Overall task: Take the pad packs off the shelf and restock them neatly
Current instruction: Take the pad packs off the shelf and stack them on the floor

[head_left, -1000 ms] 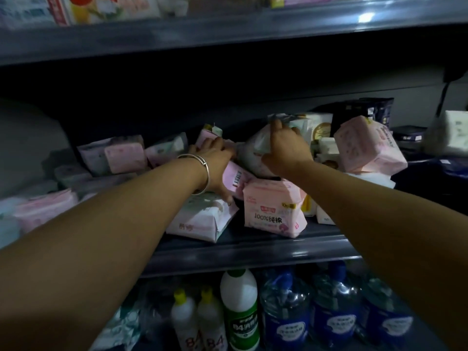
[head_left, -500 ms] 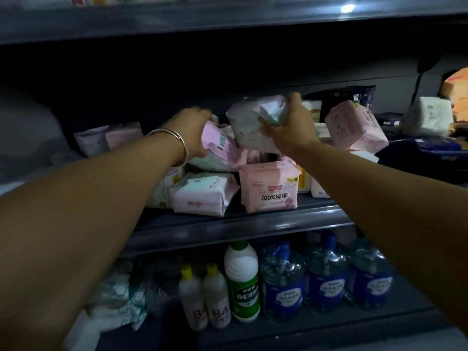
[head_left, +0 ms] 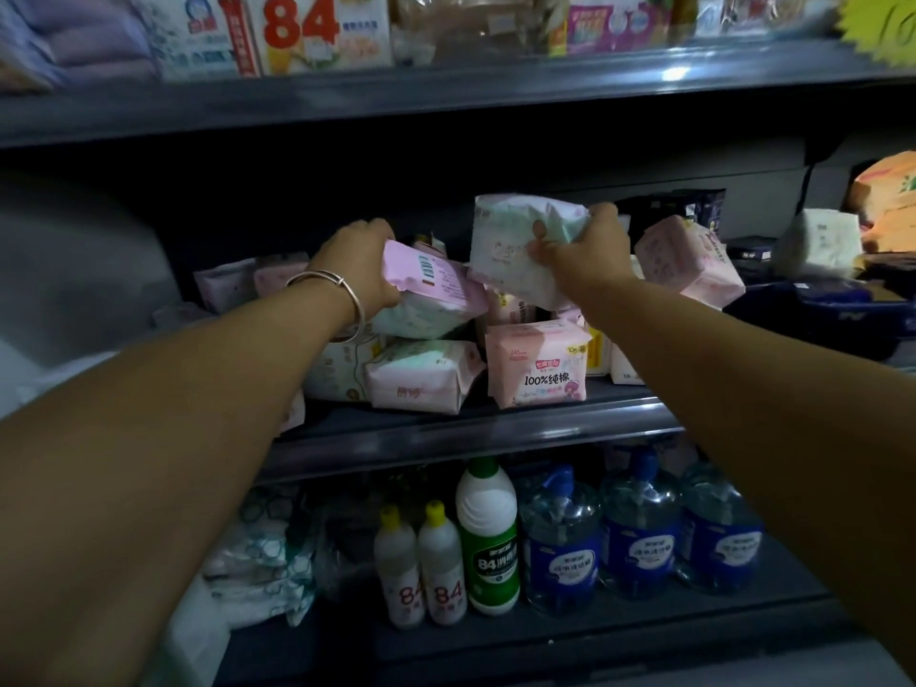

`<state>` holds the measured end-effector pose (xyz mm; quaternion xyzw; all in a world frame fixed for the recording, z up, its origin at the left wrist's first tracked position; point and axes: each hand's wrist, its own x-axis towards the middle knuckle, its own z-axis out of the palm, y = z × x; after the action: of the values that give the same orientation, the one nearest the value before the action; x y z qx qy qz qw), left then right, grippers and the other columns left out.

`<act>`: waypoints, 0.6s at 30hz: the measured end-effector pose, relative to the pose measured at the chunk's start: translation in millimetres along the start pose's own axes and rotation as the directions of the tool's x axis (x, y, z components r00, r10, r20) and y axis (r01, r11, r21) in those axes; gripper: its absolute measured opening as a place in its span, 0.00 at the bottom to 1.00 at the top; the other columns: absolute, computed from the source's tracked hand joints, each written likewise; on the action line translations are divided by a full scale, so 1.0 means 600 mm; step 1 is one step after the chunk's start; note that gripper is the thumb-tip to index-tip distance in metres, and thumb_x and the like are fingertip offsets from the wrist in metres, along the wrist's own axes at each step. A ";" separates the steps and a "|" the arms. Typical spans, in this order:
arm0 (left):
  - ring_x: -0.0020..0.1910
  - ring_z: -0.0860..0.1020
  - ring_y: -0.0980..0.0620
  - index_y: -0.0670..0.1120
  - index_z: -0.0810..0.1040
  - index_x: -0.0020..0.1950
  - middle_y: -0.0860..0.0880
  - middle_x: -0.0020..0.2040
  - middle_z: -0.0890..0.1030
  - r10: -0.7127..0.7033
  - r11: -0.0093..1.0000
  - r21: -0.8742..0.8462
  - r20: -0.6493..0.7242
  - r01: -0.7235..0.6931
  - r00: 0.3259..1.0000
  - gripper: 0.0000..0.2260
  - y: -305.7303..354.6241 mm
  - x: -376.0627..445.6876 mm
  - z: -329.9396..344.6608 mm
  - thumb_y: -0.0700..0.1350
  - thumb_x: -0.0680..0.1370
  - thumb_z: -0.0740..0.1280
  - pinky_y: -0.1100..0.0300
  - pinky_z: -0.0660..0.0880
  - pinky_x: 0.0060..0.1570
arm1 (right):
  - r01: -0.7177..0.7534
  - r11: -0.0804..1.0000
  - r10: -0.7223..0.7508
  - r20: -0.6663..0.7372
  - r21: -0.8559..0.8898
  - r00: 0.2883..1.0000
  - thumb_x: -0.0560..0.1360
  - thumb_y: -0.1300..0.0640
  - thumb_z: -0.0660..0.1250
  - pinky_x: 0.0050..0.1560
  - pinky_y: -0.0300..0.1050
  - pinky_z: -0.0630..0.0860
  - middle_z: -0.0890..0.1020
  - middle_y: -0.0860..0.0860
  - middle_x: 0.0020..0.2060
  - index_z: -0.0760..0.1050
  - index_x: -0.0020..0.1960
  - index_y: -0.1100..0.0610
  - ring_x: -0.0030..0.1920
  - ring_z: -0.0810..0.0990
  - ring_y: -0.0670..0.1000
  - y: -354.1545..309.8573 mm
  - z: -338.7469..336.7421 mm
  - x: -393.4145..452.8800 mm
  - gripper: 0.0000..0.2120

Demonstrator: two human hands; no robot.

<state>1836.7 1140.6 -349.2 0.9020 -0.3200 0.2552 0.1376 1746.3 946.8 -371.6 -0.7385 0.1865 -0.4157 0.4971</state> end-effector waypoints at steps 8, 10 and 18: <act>0.61 0.66 0.40 0.39 0.66 0.62 0.40 0.61 0.68 0.079 0.974 0.213 -0.036 -0.070 0.996 0.23 0.027 -0.008 0.031 0.39 0.71 0.72 0.46 0.71 0.55 | 0.044 0.984 -0.045 0.002 -0.172 0.999 0.72 0.60 0.71 0.54 0.58 0.78 0.74 0.59 0.59 0.63 0.62 0.62 0.57 0.77 0.59 0.010 -0.033 -0.011 0.24; 0.61 0.66 0.39 0.39 0.64 0.63 0.40 0.62 0.66 0.069 0.939 0.337 -0.002 -0.064 0.998 0.25 0.033 -0.012 0.058 0.39 0.71 0.72 0.46 0.71 0.54 | 0.055 0.972 -0.056 0.002 -0.230 0.998 0.72 0.60 0.71 0.54 0.58 0.78 0.74 0.59 0.59 0.63 0.62 0.61 0.58 0.76 0.59 0.017 -0.043 -0.011 0.24; 0.68 0.65 0.42 0.45 0.64 0.72 0.43 0.71 0.65 0.016 0.976 0.182 0.473 -0.115 0.881 0.33 0.072 0.029 0.081 0.62 0.74 0.63 0.52 0.66 0.63 | 0.073 0.954 -0.076 0.002 -0.290 0.997 0.72 0.62 0.70 0.57 0.56 0.77 0.72 0.59 0.60 0.63 0.63 0.61 0.60 0.74 0.58 0.032 -0.078 0.024 0.23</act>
<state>1838.1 1079.1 -376.5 0.9347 -0.3463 0.0659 -0.0461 1720.0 901.5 -375.2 -0.8080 0.2196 -0.4055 0.3668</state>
